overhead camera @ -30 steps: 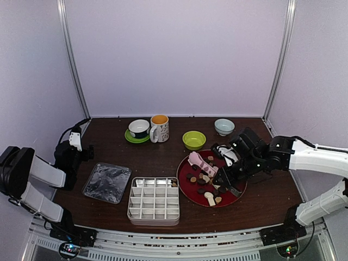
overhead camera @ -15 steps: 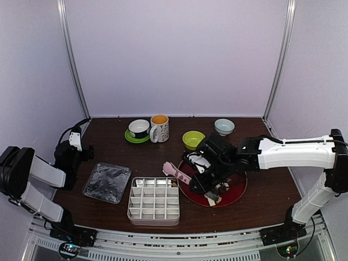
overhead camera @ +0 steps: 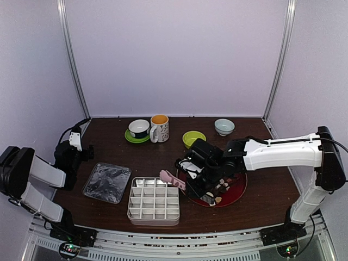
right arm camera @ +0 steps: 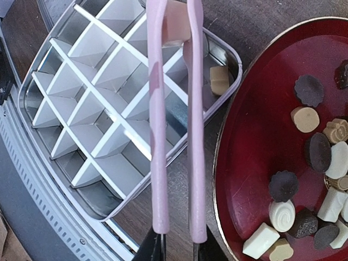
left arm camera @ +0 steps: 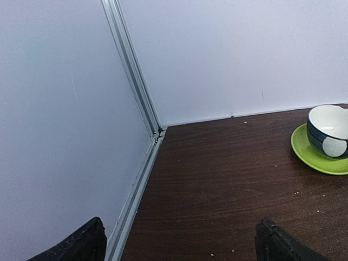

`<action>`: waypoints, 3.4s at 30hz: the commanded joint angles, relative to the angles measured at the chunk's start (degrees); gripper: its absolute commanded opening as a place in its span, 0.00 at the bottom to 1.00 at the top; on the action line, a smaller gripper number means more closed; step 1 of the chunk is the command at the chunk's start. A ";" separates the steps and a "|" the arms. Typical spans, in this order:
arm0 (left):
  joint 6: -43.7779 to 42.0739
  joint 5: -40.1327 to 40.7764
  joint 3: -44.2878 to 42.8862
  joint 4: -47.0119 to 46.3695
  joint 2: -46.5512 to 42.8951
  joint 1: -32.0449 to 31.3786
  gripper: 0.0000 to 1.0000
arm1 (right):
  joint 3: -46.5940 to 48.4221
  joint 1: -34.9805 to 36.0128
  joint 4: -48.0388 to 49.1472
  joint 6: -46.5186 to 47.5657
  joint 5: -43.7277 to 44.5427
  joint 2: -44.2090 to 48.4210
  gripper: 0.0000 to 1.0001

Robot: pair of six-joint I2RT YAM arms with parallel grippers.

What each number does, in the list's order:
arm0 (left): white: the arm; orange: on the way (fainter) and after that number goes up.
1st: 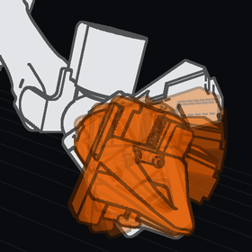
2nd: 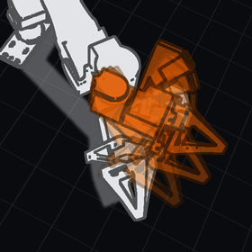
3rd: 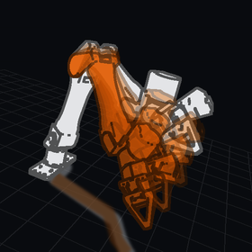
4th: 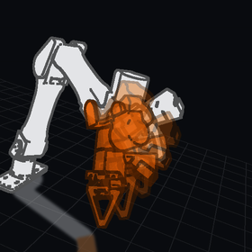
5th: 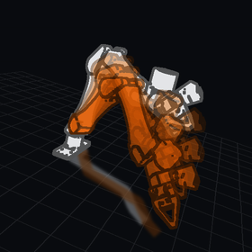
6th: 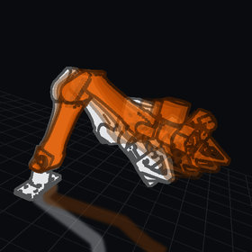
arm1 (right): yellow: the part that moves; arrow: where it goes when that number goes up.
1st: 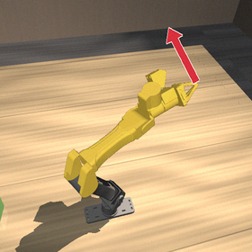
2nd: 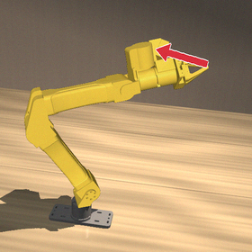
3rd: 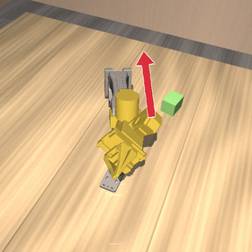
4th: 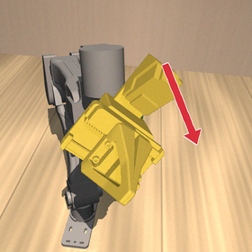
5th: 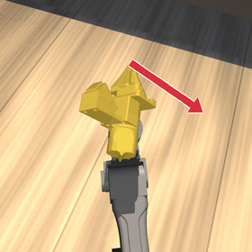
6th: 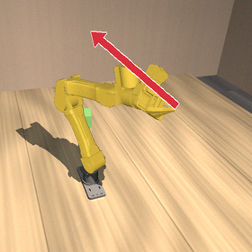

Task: Pack the chocolate
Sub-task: Place the fake chocolate in the empty pocket of the box, then pick up the fake chocolate from the plate.

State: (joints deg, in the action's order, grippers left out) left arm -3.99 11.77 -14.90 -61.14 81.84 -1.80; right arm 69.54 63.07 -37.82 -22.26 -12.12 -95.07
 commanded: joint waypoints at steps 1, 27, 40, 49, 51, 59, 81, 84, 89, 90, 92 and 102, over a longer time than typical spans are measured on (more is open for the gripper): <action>0.03 0.31 -0.92 -1.37 -0.09 0.53 0.98 | 2.34 0.76 -0.32 0.46 1.61 -0.74 0.19; 0.06 0.30 -0.93 -1.36 -0.08 0.51 0.98 | 1.74 0.99 0.92 0.46 3.42 1.19 0.34; 0.03 0.36 -0.93 -1.41 -0.10 0.51 0.98 | 0.56 0.93 2.37 0.58 7.83 7.25 0.33; 0.03 0.35 -0.96 -1.40 -0.12 0.54 0.98 | -2.25 0.51 1.00 -1.76 13.41 10.75 0.33; 0.04 0.36 -0.93 -1.39 -0.13 0.53 0.98 | -3.09 0.51 0.81 -1.91 14.09 12.30 0.33; 0.03 0.32 -0.92 -1.36 -0.10 0.49 0.98 | -6.42 0.19 0.88 -2.55 17.31 18.48 0.32; 0.04 0.30 -0.92 -1.37 -0.06 0.49 0.98 | -15.63 -2.05 -16.10 -9.29 18.71 30.71 0.34; 0.03 0.36 -0.92 -1.37 -0.04 0.49 0.98 | -17.54 -3.86 -17.20 -10.44 18.02 30.83 0.34; 0.04 0.35 -0.92 -1.42 -0.03 0.53 0.98 | -19.14 -6.65 -17.39 -10.88 15.31 30.26 0.35; 0.09 0.36 -0.92 -1.38 -0.10 0.49 0.98 | -19.25 -6.98 -17.48 -10.85 15.13 29.95 0.35; 0.03 0.34 -0.93 -1.42 -0.09 0.55 0.98 | -18.94 -7.52 -18.83 -10.91 15.26 29.36 0.35; 0.03 0.35 -0.95 -1.43 -0.10 0.49 0.98 | -20.69 -9.35 -24.03 -13.73 15.08 31.29 0.34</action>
State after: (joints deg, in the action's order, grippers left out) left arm -3.99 11.77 -14.90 -61.14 81.84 -1.80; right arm 49.71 54.48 -58.57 -33.87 2.79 -65.17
